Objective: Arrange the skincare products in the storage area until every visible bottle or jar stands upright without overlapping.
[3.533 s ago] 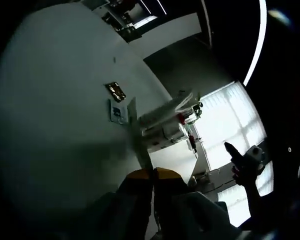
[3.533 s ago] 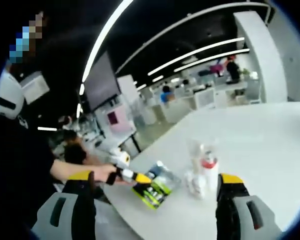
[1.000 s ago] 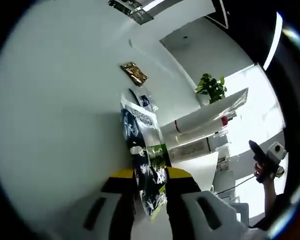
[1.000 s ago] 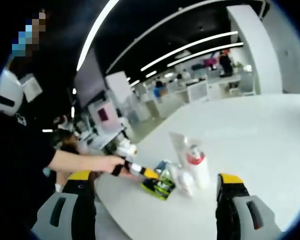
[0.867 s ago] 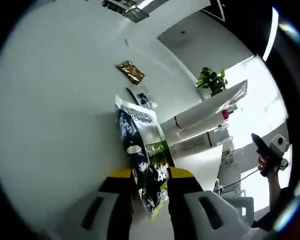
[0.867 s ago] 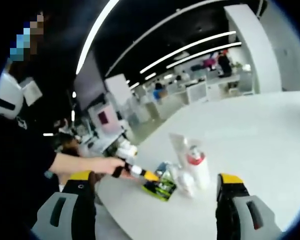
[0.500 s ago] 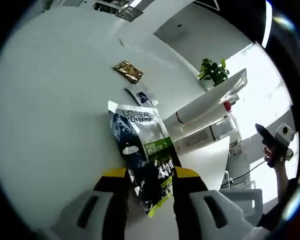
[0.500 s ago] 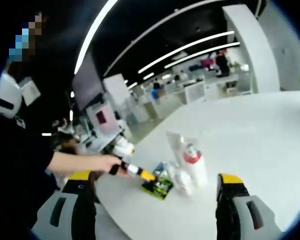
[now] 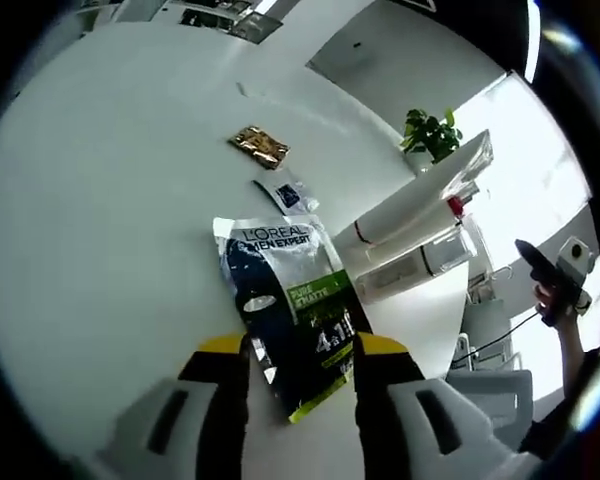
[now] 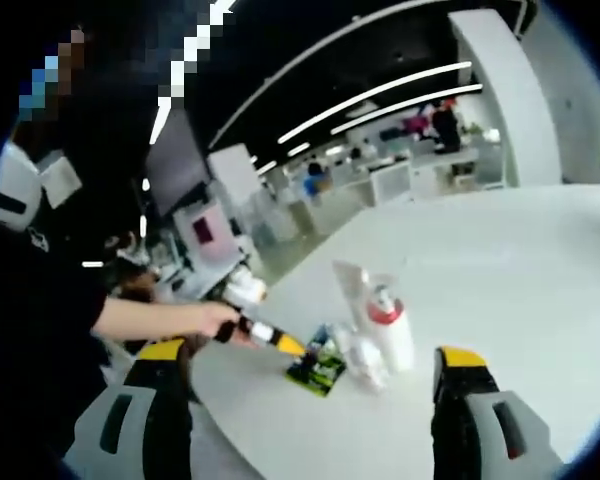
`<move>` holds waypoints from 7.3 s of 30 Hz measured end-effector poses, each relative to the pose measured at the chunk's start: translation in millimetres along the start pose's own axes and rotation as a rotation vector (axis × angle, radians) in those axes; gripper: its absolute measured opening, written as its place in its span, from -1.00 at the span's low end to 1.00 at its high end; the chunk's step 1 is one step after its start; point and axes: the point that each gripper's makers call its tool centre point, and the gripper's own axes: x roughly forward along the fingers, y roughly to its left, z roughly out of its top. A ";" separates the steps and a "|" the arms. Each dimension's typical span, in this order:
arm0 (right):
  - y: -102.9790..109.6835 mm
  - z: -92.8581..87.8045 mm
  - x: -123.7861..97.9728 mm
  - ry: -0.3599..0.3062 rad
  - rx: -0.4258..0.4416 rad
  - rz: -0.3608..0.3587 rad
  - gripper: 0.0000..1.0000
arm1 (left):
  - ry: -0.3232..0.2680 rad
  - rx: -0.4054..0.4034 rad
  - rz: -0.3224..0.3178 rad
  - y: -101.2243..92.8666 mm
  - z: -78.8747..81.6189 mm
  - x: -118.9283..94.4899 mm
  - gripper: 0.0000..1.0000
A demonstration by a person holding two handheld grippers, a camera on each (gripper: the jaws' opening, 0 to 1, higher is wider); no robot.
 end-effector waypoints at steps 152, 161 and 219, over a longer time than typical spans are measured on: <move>-9.8 -2.5 -42.0 -0.073 -0.020 -0.110 0.97 | -0.346 0.283 0.068 -93.7 38.7 -185.9 0.98; -18.6 -4.6 -31.5 -0.058 0.001 -0.124 0.97 | -0.337 0.273 0.063 -80.6 59.4 -170.4 0.98; -71.0 -20.7 -11.0 0.009 0.077 -0.210 0.97 | -0.126 0.409 0.204 12.9 147.8 17.1 0.54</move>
